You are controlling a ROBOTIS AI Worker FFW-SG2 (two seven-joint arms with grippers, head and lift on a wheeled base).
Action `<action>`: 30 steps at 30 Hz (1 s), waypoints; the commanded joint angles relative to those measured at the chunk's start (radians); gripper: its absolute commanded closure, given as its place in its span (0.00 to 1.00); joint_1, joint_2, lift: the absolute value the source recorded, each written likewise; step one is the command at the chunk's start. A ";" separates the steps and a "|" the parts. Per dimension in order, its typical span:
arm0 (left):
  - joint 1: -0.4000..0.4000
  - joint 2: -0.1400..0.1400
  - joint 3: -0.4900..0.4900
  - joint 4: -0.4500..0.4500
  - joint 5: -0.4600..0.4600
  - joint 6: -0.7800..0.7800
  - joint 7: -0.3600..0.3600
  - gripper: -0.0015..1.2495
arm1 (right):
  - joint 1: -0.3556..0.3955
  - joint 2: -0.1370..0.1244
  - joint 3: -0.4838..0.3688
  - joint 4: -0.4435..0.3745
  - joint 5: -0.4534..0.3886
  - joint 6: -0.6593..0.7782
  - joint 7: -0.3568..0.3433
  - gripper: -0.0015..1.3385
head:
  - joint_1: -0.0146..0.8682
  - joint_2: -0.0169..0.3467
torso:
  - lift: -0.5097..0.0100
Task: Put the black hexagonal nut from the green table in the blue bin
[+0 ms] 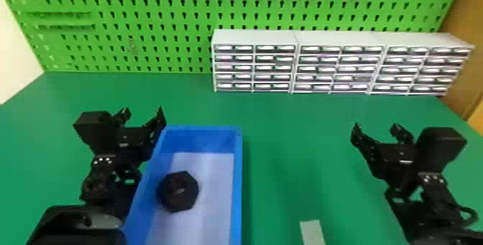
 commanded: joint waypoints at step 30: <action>0.014 -0.003 -0.004 -0.002 -0.002 -0.043 0.006 0.37 | 0.000 -0.017 0.021 0.006 0.003 -0.033 -0.018 0.29 | 0.76 0.20 | 0.80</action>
